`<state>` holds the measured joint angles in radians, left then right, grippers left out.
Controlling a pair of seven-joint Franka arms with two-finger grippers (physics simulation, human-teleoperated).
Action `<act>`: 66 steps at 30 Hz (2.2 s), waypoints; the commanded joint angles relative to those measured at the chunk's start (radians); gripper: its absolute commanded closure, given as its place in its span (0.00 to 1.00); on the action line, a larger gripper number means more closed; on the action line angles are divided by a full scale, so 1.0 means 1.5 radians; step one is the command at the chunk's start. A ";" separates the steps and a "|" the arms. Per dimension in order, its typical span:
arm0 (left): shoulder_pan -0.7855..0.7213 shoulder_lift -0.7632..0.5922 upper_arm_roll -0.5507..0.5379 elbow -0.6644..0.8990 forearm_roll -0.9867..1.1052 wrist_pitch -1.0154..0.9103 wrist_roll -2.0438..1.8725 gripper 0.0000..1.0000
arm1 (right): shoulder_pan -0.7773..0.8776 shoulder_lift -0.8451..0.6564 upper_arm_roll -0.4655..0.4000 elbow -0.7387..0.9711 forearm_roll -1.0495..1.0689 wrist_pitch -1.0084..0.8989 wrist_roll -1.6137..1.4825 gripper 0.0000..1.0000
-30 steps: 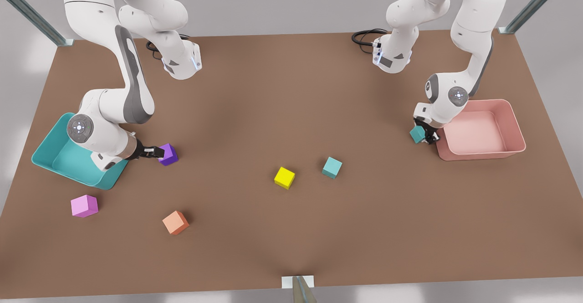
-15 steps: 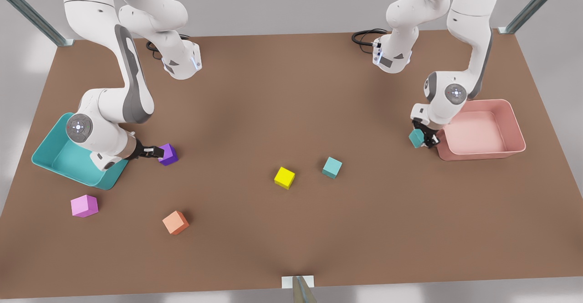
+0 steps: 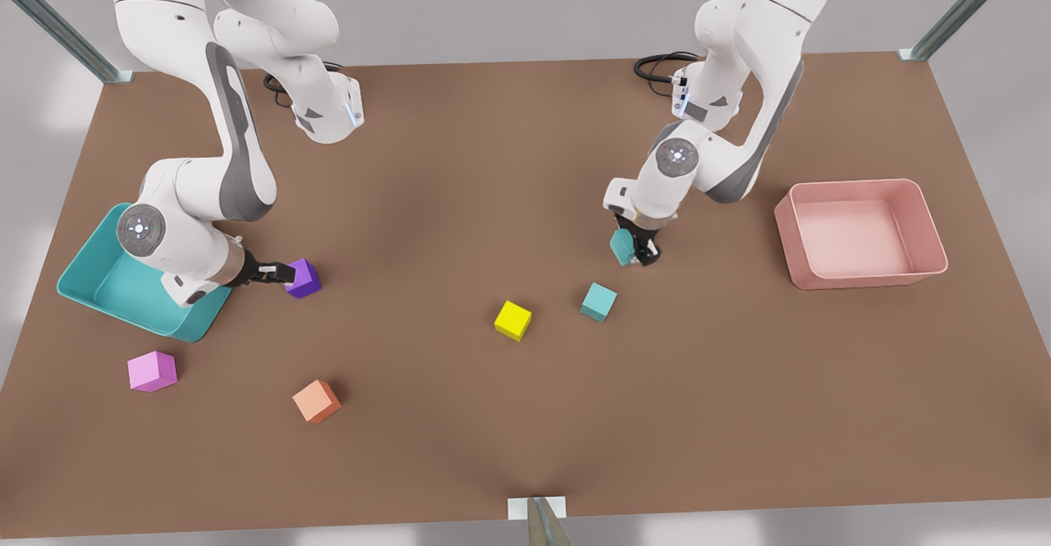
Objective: Stack the two blue cubes on top of each other
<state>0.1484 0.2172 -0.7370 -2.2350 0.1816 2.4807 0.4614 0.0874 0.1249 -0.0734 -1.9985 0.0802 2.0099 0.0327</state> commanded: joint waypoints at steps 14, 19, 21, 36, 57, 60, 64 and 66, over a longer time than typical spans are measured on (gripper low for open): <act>-0.080 0.227 0.026 0.228 0.284 -0.152 -0.779 0.51 | 0.000 0.002 0.000 0.004 0.001 -0.005 -0.001 0.00; -0.081 0.287 0.036 0.297 0.319 -0.160 -0.779 0.51 | 0.000 0.002 0.000 0.005 0.001 -0.005 -0.001 0.00; -0.082 0.289 0.035 0.296 0.326 -0.156 -0.790 0.51 | 0.000 0.000 0.000 0.004 0.001 -0.007 -0.001 0.00; -0.101 0.302 0.037 0.297 0.347 -0.149 -0.848 0.00 | 0.000 -0.001 0.000 0.004 0.001 -0.007 -0.001 0.00; -0.182 0.184 0.317 0.842 -0.020 -0.867 -0.382 0.00 | 0.001 0.001 0.007 0.014 0.001 -0.017 -0.001 0.00; -0.148 0.038 0.392 0.641 -0.151 -0.631 -0.358 0.00 | 0.002 0.002 0.009 0.014 0.001 -0.015 0.000 0.00; -0.140 0.042 0.386 0.662 -0.154 -0.626 -0.355 0.00 | 0.002 -0.001 0.010 0.014 0.001 -0.019 0.000 0.00; -0.139 0.042 0.386 0.661 -0.154 -0.624 -0.355 0.00 | 0.002 0.001 0.011 0.014 0.001 -0.017 0.000 0.00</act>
<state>-0.0602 0.2821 -0.1584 -1.2438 -0.0159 1.5190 -0.4141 0.0906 0.1261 -0.0570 -1.9778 0.0803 1.9856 0.0337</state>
